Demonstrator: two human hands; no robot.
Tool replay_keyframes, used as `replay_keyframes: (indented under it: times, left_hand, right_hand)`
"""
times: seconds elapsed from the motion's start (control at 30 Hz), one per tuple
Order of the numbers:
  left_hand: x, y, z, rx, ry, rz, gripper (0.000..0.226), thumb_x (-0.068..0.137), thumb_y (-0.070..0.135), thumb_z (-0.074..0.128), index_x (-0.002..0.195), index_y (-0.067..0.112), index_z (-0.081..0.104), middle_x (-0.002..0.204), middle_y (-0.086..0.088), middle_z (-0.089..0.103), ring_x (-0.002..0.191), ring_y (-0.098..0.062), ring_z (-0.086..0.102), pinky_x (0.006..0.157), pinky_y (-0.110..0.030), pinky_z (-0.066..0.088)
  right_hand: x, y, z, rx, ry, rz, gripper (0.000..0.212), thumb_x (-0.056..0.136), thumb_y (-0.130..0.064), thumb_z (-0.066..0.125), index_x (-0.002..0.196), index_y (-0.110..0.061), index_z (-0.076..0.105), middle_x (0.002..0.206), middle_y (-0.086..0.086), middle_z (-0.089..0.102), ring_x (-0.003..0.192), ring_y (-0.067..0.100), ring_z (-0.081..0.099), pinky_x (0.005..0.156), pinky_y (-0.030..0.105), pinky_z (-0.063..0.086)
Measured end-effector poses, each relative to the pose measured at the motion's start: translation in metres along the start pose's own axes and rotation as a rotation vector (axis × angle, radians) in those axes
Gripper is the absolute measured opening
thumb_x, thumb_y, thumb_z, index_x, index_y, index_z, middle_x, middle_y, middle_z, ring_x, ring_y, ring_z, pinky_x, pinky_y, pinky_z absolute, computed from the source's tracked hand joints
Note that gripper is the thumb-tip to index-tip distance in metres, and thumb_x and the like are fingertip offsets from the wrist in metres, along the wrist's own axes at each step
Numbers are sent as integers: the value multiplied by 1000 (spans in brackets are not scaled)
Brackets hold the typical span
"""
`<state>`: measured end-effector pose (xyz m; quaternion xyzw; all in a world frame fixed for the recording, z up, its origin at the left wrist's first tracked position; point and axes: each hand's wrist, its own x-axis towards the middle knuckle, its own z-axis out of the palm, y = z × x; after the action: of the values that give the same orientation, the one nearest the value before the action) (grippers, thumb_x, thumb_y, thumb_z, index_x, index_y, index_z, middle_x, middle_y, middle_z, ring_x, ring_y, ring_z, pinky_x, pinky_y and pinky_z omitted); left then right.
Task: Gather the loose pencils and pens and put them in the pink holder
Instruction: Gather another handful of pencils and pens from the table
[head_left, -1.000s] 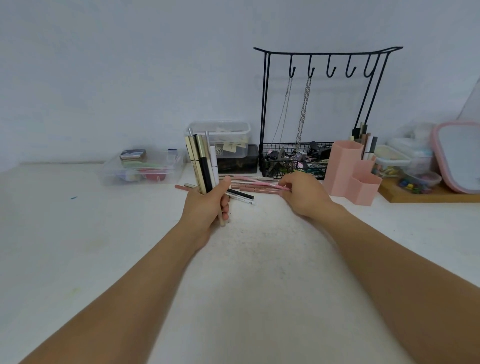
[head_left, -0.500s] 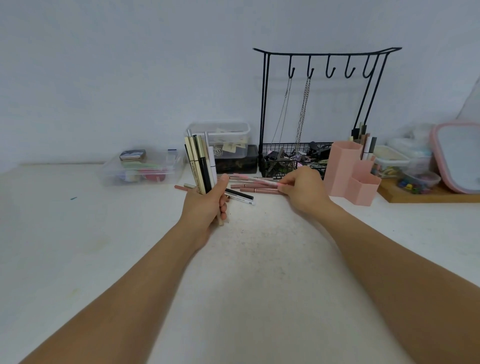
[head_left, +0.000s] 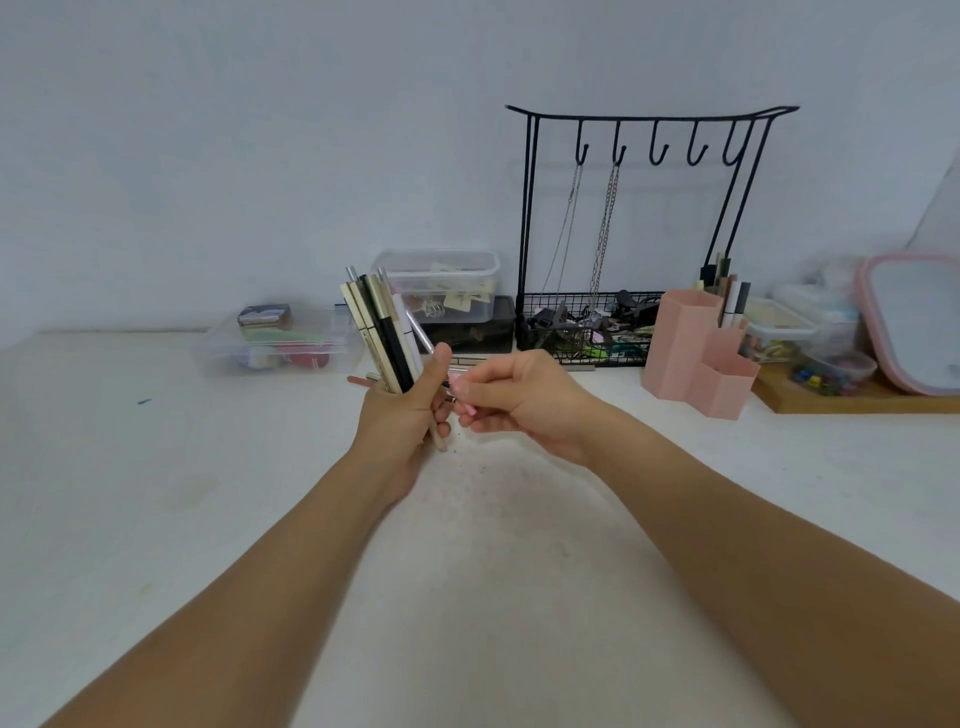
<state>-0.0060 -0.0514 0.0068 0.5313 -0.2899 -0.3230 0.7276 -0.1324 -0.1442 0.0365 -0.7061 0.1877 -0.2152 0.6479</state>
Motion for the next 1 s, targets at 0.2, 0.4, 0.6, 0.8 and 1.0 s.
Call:
replay_keyframes:
  times: [0.2, 0.4, 0.6, 0.8, 1.0]
  left_hand:
    - [0, -4, 0, 41, -49, 21, 69, 61, 39, 94, 99, -13, 70, 73, -29, 68, 61, -33, 62, 64, -40, 56]
    - [-3, -4, 4, 120, -28, 21, 34, 87, 17, 78, 99, -13, 68, 83, -21, 74, 71, -37, 68, 69, -46, 60]
    - [0, -4, 6, 226, 14, 63, 8, 93, 14, 69, 92, 6, 68, 68, -7, 67, 65, -19, 65, 62, -32, 55]
    - [-8, -9, 19, 590, -82, 147, 26, 97, -1, 57, 77, 17, 57, 54, 8, 62, 54, -13, 63, 53, -23, 54]
    - [-15, 0, 18, 648, -232, 148, 22, 84, -6, 66, 100, 9, 61, 68, -6, 70, 61, -14, 67, 65, -25, 58]
  right_hand:
    - [-2, 3, 4, -158, -49, -22, 12, 84, 1, 76, 95, 0, 73, 77, 12, 72, 67, 15, 68, 66, 24, 58]
    - [2, 6, 2, -362, 14, -32, 21, 77, -1, 83, 95, 4, 72, 74, 8, 69, 66, 15, 61, 60, 28, 49]
    - [-2, -19, 1, -301, 36, -55, 47, 80, -9, 82, 123, -11, 62, 106, -2, 69, 94, 8, 67, 82, 24, 54]
    - [-9, -30, 31, -287, 172, -170, 33, 77, -27, 86, 100, -9, 72, 86, -5, 71, 78, 2, 66, 71, 15, 53]
    - [-7, -19, 37, -228, 324, -160, 21, 92, -16, 67, 72, -7, 69, 61, -4, 69, 65, 10, 69, 67, 20, 56]
